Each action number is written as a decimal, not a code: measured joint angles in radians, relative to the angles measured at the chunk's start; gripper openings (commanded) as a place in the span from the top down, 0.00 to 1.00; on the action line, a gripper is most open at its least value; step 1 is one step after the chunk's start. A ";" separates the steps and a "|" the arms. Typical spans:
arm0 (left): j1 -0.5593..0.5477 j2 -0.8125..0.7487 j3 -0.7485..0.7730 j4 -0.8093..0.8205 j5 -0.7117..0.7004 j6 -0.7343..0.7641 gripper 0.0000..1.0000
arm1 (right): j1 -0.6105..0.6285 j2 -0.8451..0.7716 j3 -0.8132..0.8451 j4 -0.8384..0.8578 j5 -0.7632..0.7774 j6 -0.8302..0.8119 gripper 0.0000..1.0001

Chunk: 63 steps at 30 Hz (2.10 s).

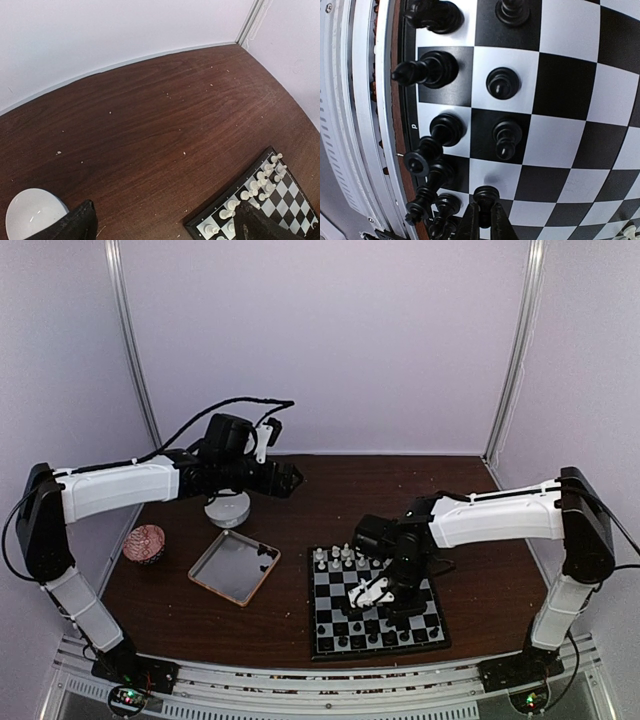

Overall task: Set up the chess pieces on the board
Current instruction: Place the pawn at d7, then pick up the pawn from the storage box.

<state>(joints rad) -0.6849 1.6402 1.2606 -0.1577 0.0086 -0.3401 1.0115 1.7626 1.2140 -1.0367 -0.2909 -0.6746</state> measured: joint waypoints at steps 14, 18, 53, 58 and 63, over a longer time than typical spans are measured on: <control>0.007 0.000 -0.019 0.000 0.030 -0.008 0.02 | 0.006 0.040 0.008 0.001 0.005 0.023 0.85; 0.007 0.002 -0.019 -0.001 0.034 -0.008 0.02 | 0.006 0.041 0.008 0.002 0.005 0.029 0.81; 0.030 -0.069 -0.197 -0.319 -0.135 0.013 0.35 | -0.672 -0.311 -0.008 0.205 -0.050 0.243 0.00; 0.030 0.044 -0.198 -0.309 -0.076 0.000 0.48 | -0.686 -0.326 -0.074 0.247 -0.129 0.260 0.05; 0.030 0.108 -0.196 -0.301 -0.069 -0.005 0.53 | -0.686 -0.368 -0.087 0.273 -0.182 0.260 0.14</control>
<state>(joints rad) -0.6552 1.7477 1.0645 -0.4587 -0.0605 -0.3454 0.3256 1.3945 1.1275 -0.7639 -0.4728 -0.4149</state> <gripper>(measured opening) 0.498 0.902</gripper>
